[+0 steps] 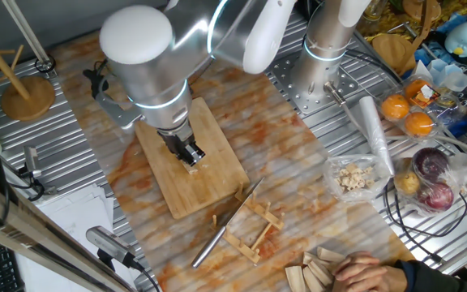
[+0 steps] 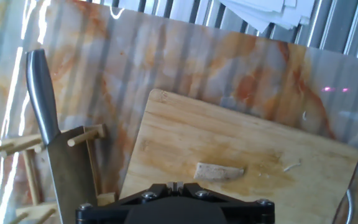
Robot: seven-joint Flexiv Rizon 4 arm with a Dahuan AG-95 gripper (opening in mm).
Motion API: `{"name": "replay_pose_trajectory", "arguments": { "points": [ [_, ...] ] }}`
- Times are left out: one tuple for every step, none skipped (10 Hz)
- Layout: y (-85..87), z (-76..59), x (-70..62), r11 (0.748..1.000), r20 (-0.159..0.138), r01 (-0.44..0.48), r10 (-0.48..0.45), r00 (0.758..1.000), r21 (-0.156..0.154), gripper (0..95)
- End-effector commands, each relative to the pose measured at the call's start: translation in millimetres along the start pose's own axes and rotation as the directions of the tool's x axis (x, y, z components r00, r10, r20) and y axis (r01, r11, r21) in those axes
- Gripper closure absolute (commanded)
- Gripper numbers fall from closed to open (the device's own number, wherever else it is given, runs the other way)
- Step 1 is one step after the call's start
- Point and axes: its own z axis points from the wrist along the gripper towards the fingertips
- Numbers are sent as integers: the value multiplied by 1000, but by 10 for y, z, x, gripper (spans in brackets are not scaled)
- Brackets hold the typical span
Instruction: Slice the lotus root
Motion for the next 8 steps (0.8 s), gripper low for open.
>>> {"name": "replay_pose_trajectory", "arguments": {
  "points": [
    [-5,7,0,996,38,85,-85,996,14,950],
    [-5,7,0,995,33,95,-96,995,30,950],
    [-5,7,0,996,14,74,-75,997,48,950],
    [-5,7,0,996,14,79,-79,997,37,950],
    [-5,7,0,994,18,100,-101,995,40,950],
    [-5,7,0,994,14,104,-105,994,38,950],
    [-5,7,0,994,8,104,-104,995,35,950],
    [75,-84,-17,994,-1,102,-102,995,34,950]
  ]
}}
